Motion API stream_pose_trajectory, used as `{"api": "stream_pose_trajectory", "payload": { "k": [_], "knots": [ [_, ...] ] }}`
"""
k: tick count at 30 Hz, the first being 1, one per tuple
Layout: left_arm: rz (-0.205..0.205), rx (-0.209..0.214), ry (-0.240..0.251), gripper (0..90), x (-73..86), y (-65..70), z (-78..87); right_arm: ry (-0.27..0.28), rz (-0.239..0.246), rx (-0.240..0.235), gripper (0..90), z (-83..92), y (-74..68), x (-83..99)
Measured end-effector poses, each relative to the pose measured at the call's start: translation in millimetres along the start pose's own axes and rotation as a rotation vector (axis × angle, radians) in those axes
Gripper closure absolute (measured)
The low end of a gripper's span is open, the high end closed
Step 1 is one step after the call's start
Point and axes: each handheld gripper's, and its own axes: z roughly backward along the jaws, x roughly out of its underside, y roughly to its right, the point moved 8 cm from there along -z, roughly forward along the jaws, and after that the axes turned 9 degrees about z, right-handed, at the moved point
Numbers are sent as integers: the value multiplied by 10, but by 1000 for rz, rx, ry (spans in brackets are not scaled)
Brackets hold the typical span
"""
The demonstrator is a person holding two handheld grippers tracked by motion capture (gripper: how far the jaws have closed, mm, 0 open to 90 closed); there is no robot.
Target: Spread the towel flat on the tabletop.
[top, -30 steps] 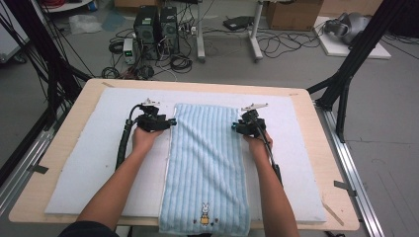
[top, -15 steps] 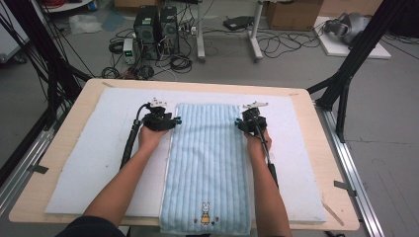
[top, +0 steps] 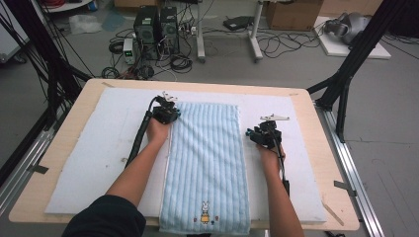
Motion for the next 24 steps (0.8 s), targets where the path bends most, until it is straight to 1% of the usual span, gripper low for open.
{"api": "stream_pose_trajectory", "payload": {
  "k": [1,2,3,4,5,6,7,8,9,10,11,12,13,15,16,17,18,19,20,21,22,23,24],
  "knots": [
    [4,16,-8,579,4,-8,17,8,7,-8,623,4,-20,-16],
    [12,30,-7,556,0,-16,40,15,8,-20,625,5,-50,-33],
    [39,49,-6,510,-4,-25,70,30,15,-34,625,-4,-77,-54],
    [65,74,-4,494,-6,-34,105,38,10,-52,629,-17,-116,-70],
    [80,87,0,495,-5,-42,145,42,9,-77,635,-34,-158,-75],
    [82,88,5,495,-4,-52,185,45,15,-106,651,-62,-206,-79],
    [87,94,12,496,3,-62,230,32,32,-122,670,-89,-249,-70],
    [95,102,13,500,14,-69,274,8,62,-118,692,-108,-277,-61],
    [107,109,18,504,29,-72,309,-3,81,-128,727,-123,-301,-61],
    [109,118,18,510,50,-76,342,-15,93,-137,766,-133,-317,-61],
    [115,123,23,518,68,-77,368,-22,105,-133,810,-144,-324,-62],
    [115,127,20,521,90,-78,394,-26,116,-139,855,-151,-329,-68],
    [113,132,17,527,111,-80,414,-33,127,-122,864,-156,-321,-78],
    [120,158,10,554,157,-52,460,-51,133,-55,867,-174,-276,-103],
    [118,178,4,590,190,-15,486,-50,131,-27,865,-183,-259,-114],
    [107,205,-3,638,230,44,510,-50,125,-12,848,-191,-248,-113],
    [86,226,-27,688,272,104,526,-43,111,-4,786,-192,-239,-115],
    [70,233,-28,693,303,157,538,-39,101,-6,727,-188,-233,-113],
    [61,242,-20,694,323,202,548,-34,86,-14,682,-178,-224,-106],
    [45,237,-24,689,342,235,548,-28,74,-13,658,-157,-210,-99],
    [23,226,-35,669,365,263,534,-22,73,-14,650,-127,-194,-90],
    [1,220,-55,671,401,295,507,-18,66,-13,632,-92,-188,-82],
    [-43,194,-45,692,416,319,489,-10,66,-14,609,-57,-176,-75]
  ]
}}
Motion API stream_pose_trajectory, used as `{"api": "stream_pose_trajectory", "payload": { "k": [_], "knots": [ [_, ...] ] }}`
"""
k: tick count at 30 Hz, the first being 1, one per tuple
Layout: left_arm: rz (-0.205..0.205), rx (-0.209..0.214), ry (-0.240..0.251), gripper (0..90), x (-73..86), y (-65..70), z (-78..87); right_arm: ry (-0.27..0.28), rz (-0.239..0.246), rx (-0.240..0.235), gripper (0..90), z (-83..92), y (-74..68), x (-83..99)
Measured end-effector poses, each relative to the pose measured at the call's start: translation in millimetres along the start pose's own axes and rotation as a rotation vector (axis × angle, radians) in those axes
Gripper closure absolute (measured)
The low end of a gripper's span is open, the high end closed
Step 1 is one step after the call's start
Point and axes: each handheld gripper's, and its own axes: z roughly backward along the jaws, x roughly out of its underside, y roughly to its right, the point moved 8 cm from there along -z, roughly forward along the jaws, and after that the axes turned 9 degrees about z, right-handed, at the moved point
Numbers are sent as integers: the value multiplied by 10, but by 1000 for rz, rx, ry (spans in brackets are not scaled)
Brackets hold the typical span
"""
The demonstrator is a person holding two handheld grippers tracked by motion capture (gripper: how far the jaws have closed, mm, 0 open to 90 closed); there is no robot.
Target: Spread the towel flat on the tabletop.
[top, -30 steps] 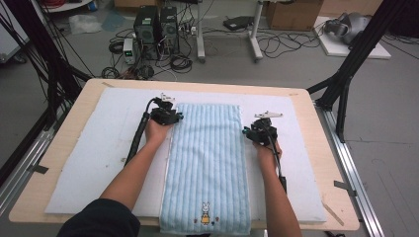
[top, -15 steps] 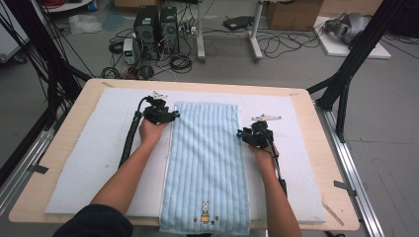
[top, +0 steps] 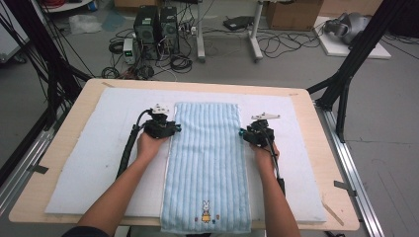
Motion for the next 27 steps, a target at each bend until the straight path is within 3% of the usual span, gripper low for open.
{"api": "stream_pose_trajectory", "payload": {
  "k": [1,2,5,7,8,10,14,16,18,21,24,26,27],
  "knots": [
    [-42,-31,9,750,-6,11,-5,10,-6,-5,600,41,4,5],
    [-57,-52,9,860,-13,2,-12,19,-6,-14,583,84,5,6],
    [6,-89,24,868,-43,-81,-32,38,-5,-27,565,223,1,-5],
    [41,-78,29,850,-50,-108,-28,70,-3,-31,547,336,-6,-16],
    [52,-61,35,781,-54,-107,-19,84,-18,-46,542,394,-15,-15],
    [61,-38,32,527,-47,-118,11,117,-28,-65,525,506,-21,-8],
    [135,74,91,371,-51,-114,184,128,-5,-58,489,674,-38,61],
    [122,139,131,320,-48,-72,305,120,18,-61,473,723,-64,125],
    [89,161,167,265,-41,-39,425,100,42,-71,486,754,-105,196],
    [69,160,205,226,-4,-35,578,73,72,-134,646,737,-236,271],
    [80,166,215,227,43,-55,669,40,126,-229,710,625,-439,307],
    [79,154,221,235,72,-87,709,7,156,-249,755,547,-534,337],
    [83,155,228,235,83,-99,722,-20,177,-232,774,514,-549,361]
  ]
}}
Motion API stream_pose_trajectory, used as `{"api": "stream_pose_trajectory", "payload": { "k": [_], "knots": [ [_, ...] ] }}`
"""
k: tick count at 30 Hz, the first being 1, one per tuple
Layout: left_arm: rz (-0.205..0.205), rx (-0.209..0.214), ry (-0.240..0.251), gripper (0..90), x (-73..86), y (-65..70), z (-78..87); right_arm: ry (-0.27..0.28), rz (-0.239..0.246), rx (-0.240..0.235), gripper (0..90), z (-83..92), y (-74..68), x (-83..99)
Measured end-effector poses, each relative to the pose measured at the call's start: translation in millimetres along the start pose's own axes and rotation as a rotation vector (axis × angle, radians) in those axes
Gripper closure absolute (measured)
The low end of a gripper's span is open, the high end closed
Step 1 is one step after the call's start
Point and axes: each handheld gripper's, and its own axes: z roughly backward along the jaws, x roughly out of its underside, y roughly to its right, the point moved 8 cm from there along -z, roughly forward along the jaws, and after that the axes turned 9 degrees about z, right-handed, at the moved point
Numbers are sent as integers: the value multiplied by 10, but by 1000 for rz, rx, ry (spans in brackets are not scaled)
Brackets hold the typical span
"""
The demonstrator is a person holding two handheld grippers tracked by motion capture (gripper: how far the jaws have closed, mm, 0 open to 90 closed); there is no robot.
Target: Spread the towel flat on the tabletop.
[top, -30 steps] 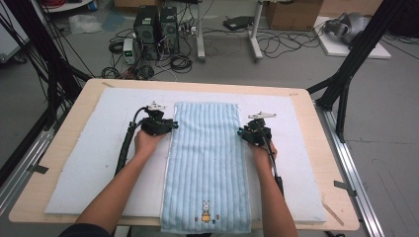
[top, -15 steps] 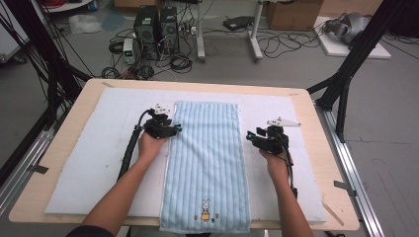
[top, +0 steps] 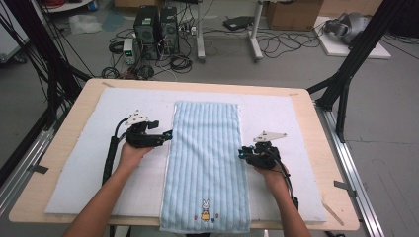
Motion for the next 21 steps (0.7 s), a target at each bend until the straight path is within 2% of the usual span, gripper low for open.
{"api": "stream_pose_trajectory", "payload": {
  "k": [1,4,5,6,8,11,13,14,15,17,19,21],
  "knots": [
    [6,2,3,238,6,-12,17,-36,6,28,792,-24,9,32],
    [35,17,11,245,25,-23,63,-70,1,93,792,19,75,67],
    [36,16,15,243,29,-28,79,-69,-15,106,779,48,89,74],
    [38,17,24,240,30,-33,97,-51,-34,105,751,90,85,68],
    [42,12,27,232,38,-53,124,24,-37,95,660,205,84,18],
    [46,14,42,224,24,-68,145,101,-15,159,423,385,167,-42],
    [49,18,60,216,1,-73,163,117,-52,169,292,452,240,-30],
    [49,20,65,212,-8,-78,175,125,-60,164,250,472,272,-25],
    [52,23,71,209,-16,-81,185,125,-57,181,185,487,306,-15],
    [54,32,81,183,-26,-81,200,124,-45,225,124,504,371,2],
    [56,39,85,182,-32,-74,210,128,-29,245,118,521,412,9],
    [49,43,85,182,-33,-66,217,145,-36,251,117,542,443,3]
  ]
}}
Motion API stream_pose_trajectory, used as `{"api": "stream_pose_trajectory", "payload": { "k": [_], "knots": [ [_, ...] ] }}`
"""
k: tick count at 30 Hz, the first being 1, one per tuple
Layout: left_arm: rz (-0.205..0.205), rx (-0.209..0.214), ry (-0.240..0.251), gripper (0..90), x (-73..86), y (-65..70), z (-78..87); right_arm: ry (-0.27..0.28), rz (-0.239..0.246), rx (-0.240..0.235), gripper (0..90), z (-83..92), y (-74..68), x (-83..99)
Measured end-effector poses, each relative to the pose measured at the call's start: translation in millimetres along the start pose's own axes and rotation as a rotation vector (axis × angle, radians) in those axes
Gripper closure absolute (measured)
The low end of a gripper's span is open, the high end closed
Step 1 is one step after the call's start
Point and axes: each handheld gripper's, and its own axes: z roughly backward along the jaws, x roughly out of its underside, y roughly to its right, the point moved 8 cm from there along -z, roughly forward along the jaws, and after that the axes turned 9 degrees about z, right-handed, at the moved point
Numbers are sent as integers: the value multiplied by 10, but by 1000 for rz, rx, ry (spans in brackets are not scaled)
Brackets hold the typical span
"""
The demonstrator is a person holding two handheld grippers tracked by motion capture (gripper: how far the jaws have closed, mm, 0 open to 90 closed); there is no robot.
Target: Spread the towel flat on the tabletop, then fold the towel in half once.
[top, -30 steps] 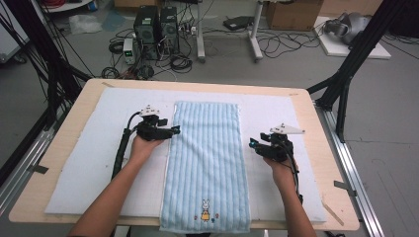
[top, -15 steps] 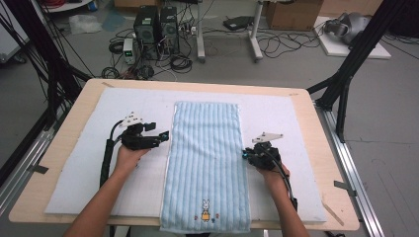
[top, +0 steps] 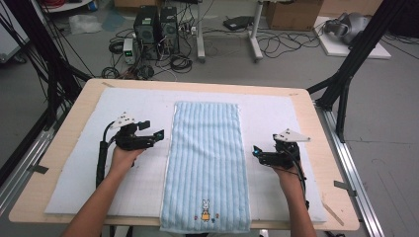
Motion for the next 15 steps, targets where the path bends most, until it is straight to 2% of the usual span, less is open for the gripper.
{"api": "stream_pose_trajectory", "payload": {
  "k": [6,11,15],
  "knots": [
    [-17,8,-2,188,-8,36,16,11,-15,20,113,46,73,10],
    [-21,5,-6,191,2,43,10,9,-82,20,109,88,127,50],
    [-14,3,-9,191,15,31,-15,13,-111,14,109,101,160,72]
  ]
}}
